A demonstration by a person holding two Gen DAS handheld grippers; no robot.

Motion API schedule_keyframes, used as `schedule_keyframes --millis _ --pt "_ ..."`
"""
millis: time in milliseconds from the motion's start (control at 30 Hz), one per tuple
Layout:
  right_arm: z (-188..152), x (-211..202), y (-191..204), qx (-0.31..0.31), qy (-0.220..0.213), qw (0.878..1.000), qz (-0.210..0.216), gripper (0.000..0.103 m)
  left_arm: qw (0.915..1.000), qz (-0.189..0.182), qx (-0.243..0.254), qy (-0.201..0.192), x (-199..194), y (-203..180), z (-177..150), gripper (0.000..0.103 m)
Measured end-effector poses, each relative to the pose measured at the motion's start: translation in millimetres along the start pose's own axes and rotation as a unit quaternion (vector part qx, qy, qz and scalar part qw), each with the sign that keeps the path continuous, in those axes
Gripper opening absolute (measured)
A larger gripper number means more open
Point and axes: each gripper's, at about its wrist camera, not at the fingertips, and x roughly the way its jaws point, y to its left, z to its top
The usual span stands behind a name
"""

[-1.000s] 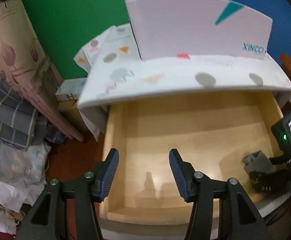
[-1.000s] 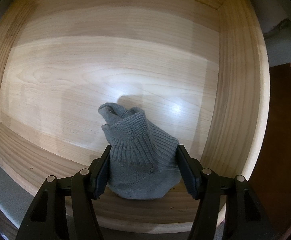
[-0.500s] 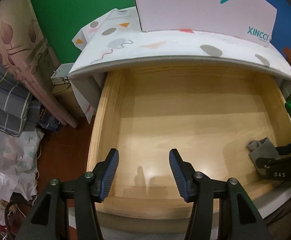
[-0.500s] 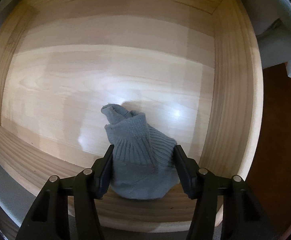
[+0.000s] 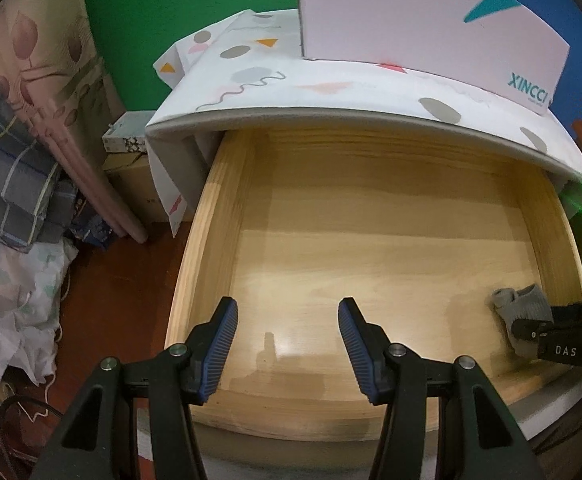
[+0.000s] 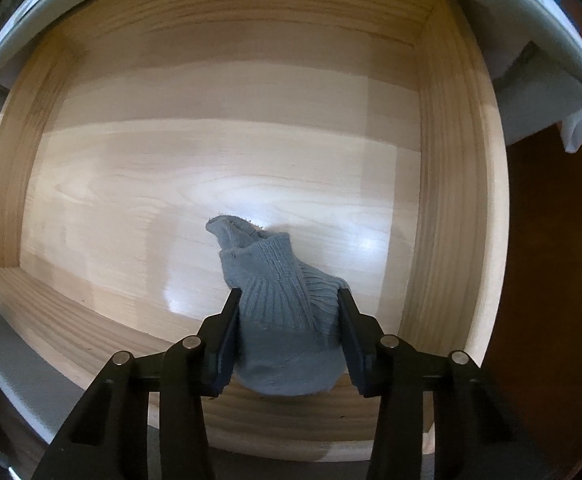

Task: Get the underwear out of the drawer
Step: 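Move the left tool back over the drawer while the right tool holds the grey sock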

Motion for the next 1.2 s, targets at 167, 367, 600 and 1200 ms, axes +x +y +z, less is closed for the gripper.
schedule_keyframes --millis 167,367,600,1200 --pt "8.1 -1.0 -8.8 0.003 0.008 1.000 -0.001 0.040 0.9998 -0.012 -0.015 -0.004 -1.1 5.7 0.1 0.054" --pt "13.5 2.4 7.1 -0.028 0.031 0.999 -0.021 0.054 0.9996 -0.020 -0.018 -0.004 -2.1 7.0 -0.5 0.054" --pt "17.1 13.8 10.2 -0.048 0.074 0.995 -0.053 0.059 0.9995 -0.025 -0.021 -0.003 -0.1 8.0 0.9 0.054" --pt "25.2 10.2 21.2 -0.058 0.081 0.993 -0.064 0.048 0.9990 -0.031 -0.031 0.001 2.2 9.9 1.4 0.054"
